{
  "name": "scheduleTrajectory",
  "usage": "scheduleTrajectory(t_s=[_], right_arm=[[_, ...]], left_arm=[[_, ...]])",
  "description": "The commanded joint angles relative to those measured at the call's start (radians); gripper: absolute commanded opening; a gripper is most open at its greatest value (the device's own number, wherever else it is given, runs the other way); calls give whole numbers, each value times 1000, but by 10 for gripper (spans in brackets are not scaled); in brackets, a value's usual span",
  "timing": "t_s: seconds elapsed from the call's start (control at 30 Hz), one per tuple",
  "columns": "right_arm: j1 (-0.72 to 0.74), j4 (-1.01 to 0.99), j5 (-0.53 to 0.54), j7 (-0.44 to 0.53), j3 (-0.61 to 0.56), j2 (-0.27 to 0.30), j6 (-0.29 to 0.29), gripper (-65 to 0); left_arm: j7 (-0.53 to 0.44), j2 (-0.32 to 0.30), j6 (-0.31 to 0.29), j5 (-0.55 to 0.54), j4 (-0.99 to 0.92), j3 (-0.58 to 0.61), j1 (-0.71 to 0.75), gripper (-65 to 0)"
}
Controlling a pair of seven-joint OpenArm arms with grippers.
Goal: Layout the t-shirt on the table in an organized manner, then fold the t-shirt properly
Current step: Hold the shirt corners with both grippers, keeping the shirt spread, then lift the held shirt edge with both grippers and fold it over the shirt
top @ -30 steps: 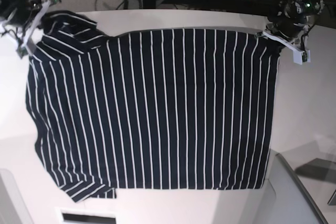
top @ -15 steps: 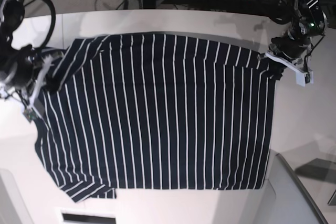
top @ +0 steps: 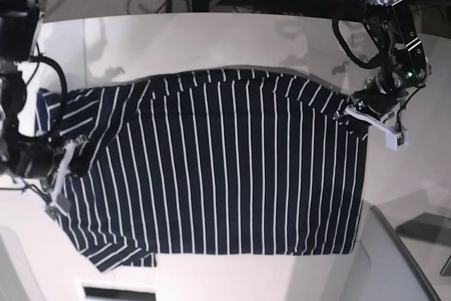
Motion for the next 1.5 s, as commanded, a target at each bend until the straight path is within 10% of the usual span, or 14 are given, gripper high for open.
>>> scheduleTrajectory(t_s=[0.0, 0.67, 0.8, 1.47], right_arm=[[47, -18, 16, 36, -10, 15, 2, -645], [313, -529, 16, 460, -157, 27, 2, -645], [368, -593, 16, 481, -157, 27, 2, -645], [448, -633, -118, 605, -232, -6, 4, -644]], left_arm=[[-22, -18, 0, -7, 7, -2, -23, -650], [-99, -18, 12, 169, -184, -13, -227, -650], [-152, -21, 91, 169, -211, -13, -227, -650], [-231, -27, 94, 172, -352, 0, -347, -650]])
